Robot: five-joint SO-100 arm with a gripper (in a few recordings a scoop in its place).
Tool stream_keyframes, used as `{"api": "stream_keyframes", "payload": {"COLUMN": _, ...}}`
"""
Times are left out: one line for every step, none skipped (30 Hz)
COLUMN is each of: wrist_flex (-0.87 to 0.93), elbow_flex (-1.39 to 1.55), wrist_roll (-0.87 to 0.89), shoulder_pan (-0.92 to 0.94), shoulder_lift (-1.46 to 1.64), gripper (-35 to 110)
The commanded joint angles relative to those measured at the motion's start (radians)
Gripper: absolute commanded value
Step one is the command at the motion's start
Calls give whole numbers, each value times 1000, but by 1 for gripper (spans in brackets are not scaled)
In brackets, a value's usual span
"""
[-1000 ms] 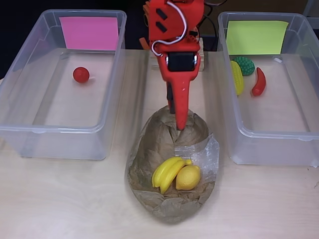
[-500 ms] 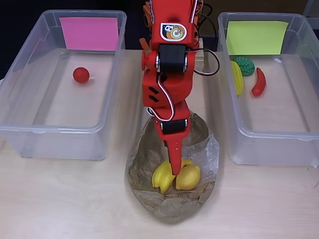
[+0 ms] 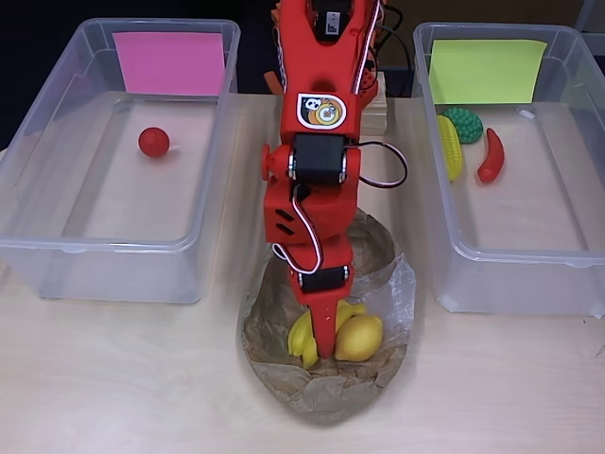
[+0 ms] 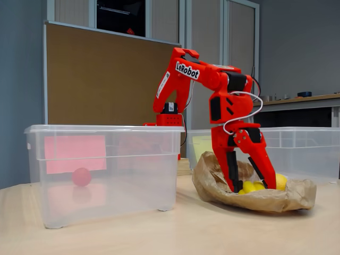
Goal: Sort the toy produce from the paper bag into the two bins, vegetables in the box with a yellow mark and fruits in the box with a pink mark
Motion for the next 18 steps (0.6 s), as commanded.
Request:
{"api": "stream_keyframes", "payload": {"wrist_flex": 17, "elbow_flex": -31, "wrist_roll": 14, "shoulder_pan": -2, "shoulder_lift": 14, "gripper": 14}}
{"api": "stream_keyframes", "payload": {"wrist_flex": 25, "elbow_flex": -32, "wrist_roll": 20, "shoulder_pan": -2, "shoulder_lift": 20, "gripper": 13}}
{"api": "stream_keyframes", "payload": {"wrist_flex": 34, "elbow_flex": -32, "wrist_roll": 23, "shoulder_pan": -3, "shoulder_lift": 31, "gripper": 12}}
{"api": "stream_keyframes", "payload": {"wrist_flex": 44, "elbow_flex": -31, "wrist_roll": 28, "shoulder_pan": -5, "shoulder_lift": 44, "gripper": 11}}
{"api": "stream_keyframes", "payload": {"wrist_flex": 57, "elbow_flex": -28, "wrist_roll": 31, "shoulder_pan": -5, "shoulder_lift": 60, "gripper": 10}}
{"api": "stream_keyframes", "payload": {"wrist_flex": 71, "elbow_flex": -26, "wrist_roll": 40, "shoulder_pan": -5, "shoulder_lift": 77, "gripper": 9}}
{"api": "stream_keyframes", "payload": {"wrist_flex": 86, "elbow_flex": -23, "wrist_roll": 43, "shoulder_pan": -5, "shoulder_lift": 97, "gripper": 8}}
{"api": "stream_keyframes", "payload": {"wrist_flex": 98, "elbow_flex": -15, "wrist_roll": 44, "shoulder_pan": -5, "shoulder_lift": 120, "gripper": 8}}
{"api": "stream_keyframes", "payload": {"wrist_flex": 112, "elbow_flex": -9, "wrist_roll": 48, "shoulder_pan": -5, "shoulder_lift": 143, "gripper": 7}}
{"api": "stream_keyframes", "payload": {"wrist_flex": 127, "elbow_flex": -2, "wrist_roll": 52, "shoulder_pan": -5, "shoulder_lift": 167, "gripper": 6}}
{"api": "stream_keyframes", "payload": {"wrist_flex": 143, "elbow_flex": 6, "wrist_roll": 55, "shoulder_pan": -3, "shoulder_lift": 195, "gripper": 6}}
{"api": "stream_keyframes", "payload": {"wrist_flex": 161, "elbow_flex": 14, "wrist_roll": 60, "shoulder_pan": -2, "shoulder_lift": 221, "gripper": 6}}
{"api": "stream_keyframes", "payload": {"wrist_flex": 176, "elbow_flex": 21, "wrist_roll": 67, "shoulder_pan": 2, "shoulder_lift": 249, "gripper": 5}}
{"api": "stream_keyframes", "payload": {"wrist_flex": 190, "elbow_flex": 29, "wrist_roll": 77, "shoulder_pan": 2, "shoulder_lift": 273, "gripper": 4}}
{"api": "stream_keyframes", "payload": {"wrist_flex": 206, "elbow_flex": 35, "wrist_roll": 86, "shoulder_pan": 3, "shoulder_lift": 298, "gripper": 3}}
{"api": "stream_keyframes", "payload": {"wrist_flex": 219, "elbow_flex": 41, "wrist_roll": 92, "shoulder_pan": 3, "shoulder_lift": 321, "gripper": 3}}
{"api": "stream_keyframes", "payload": {"wrist_flex": 227, "elbow_flex": 49, "wrist_roll": 98, "shoulder_pan": 3, "shoulder_lift": 344, "gripper": 3}}
{"api": "stream_keyframes", "payload": {"wrist_flex": 235, "elbow_flex": 57, "wrist_roll": 106, "shoulder_pan": 3, "shoulder_lift": 368, "gripper": 3}}
